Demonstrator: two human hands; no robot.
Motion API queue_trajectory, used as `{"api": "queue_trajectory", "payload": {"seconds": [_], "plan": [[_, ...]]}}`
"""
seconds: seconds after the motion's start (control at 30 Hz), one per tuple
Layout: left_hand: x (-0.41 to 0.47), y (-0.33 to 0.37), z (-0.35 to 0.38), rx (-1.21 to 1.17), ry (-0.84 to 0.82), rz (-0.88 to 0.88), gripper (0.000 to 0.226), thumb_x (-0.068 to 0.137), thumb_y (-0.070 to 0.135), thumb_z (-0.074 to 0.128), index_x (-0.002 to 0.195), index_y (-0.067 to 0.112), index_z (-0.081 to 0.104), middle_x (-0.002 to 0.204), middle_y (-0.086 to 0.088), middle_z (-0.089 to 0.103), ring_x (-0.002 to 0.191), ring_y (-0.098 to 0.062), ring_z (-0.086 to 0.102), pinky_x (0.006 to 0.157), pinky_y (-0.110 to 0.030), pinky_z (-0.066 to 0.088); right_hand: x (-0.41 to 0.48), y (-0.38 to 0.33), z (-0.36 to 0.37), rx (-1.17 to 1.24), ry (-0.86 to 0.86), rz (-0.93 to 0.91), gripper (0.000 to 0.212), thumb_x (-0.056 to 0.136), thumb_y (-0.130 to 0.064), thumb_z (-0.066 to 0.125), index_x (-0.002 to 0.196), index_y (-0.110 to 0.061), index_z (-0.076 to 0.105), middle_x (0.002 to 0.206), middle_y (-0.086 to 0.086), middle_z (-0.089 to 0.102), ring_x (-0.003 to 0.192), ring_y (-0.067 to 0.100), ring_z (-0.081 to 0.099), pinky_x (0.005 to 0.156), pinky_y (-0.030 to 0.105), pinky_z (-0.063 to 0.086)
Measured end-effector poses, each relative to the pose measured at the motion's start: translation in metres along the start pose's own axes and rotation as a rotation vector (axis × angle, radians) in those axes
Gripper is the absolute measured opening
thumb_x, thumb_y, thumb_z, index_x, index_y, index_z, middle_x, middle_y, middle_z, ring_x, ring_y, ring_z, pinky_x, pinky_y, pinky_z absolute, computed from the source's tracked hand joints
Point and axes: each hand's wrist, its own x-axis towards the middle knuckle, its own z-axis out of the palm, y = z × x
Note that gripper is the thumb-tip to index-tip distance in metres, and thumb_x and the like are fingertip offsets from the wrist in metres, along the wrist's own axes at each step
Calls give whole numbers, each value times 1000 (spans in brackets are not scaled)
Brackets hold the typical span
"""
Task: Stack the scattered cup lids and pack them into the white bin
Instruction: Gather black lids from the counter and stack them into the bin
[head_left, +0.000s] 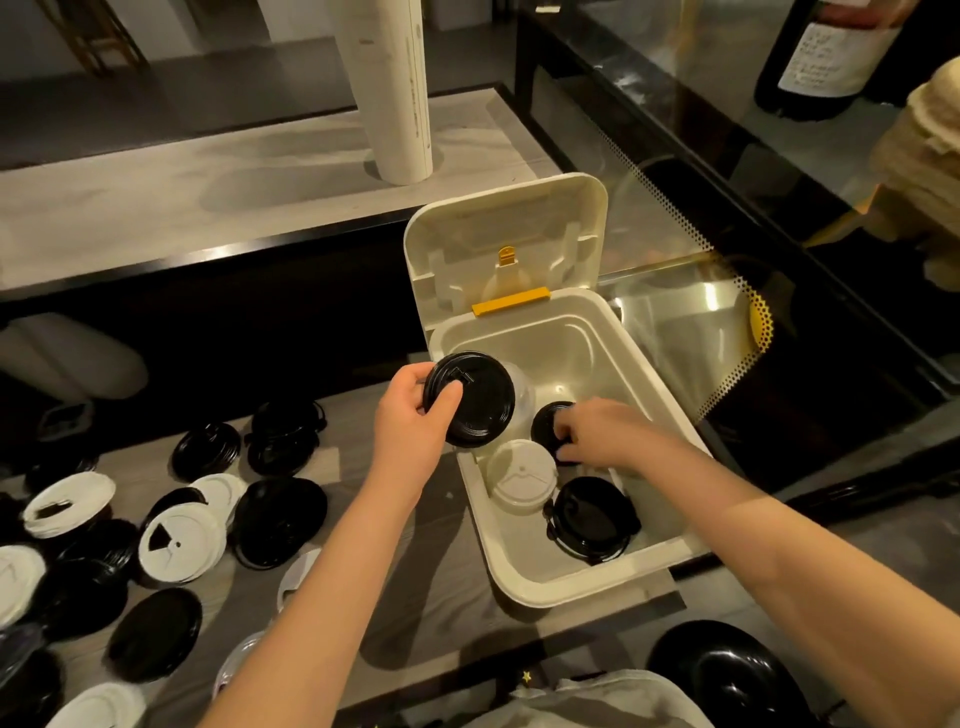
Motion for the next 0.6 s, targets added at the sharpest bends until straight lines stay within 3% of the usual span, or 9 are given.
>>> {"api": "queue_trajectory", "payload": {"seconds": [0.1, 0.17, 0.27, 0.37, 0.47, 0.53, 0.6], "plan": [[5, 7, 5, 6, 7, -36, 23, 90, 17, 59, 113, 13, 55, 97, 3, 67, 91, -7, 64, 71, -14, 51, -17, -7, -27, 474, 284, -136, 38, 86, -29, 65, 122, -22, 57, 115, -3, 60, 102, 14, 58, 87, 30, 48], [10, 9, 9, -31, -12, -111, 25, 90, 18, 60, 113, 12, 56, 100, 0, 67, 93, -11, 64, 79, -26, 53, -28, -13, -42, 665, 315, -282, 64, 78, -24, 75, 135, -29, 45, 131, -12, 49, 116, 5, 48, 96, 23, 43], [15, 12, 14, -100, -120, -198, 20, 89, 18, 60, 107, 9, 63, 97, -5, 70, 93, -19, 67, 78, -33, 53, -36, -23, -54, 576, 257, -438, 95, 69, -19, 83, 145, -30, 29, 143, -19, 32, 132, -5, 28, 106, 11, 26], [15, 17, 16, -150, -200, -231, 12, 90, 14, 58, 98, 7, 65, 84, -6, 70, 79, -18, 67, 65, -28, 50, -34, -28, -58, 479, 286, -483, 86, 66, -15, 84, 141, -23, 41, 142, -9, 42, 127, -1, 37, 103, 7, 28], [15, 21, 16, -150, -222, -260, 25, 91, 19, 59, 111, 5, 59, 92, -7, 68, 85, -20, 66, 66, -28, 53, -33, -28, -60, 454, 305, -473, 78, 65, -20, 85, 134, -23, 49, 133, -7, 51, 123, 7, 45, 105, 22, 37], [14, 20, 14, 35, -159, -193, 41, 90, 27, 59, 125, 10, 47, 100, -2, 65, 92, -16, 63, 76, -30, 54, -31, -20, -61, 407, 331, -392, 77, 66, -27, 83, 134, -27, 47, 132, -8, 49, 123, 10, 45, 102, 24, 38], [13, 17, 6, 357, -72, 18, 51, 91, 32, 58, 135, 14, 41, 112, 1, 60, 104, -13, 57, 86, -27, 46, -30, -9, -62, 305, 340, -252, 75, 70, -34, 79, 136, -29, 42, 133, -7, 46, 121, 13, 45, 93, 23, 38]]}}
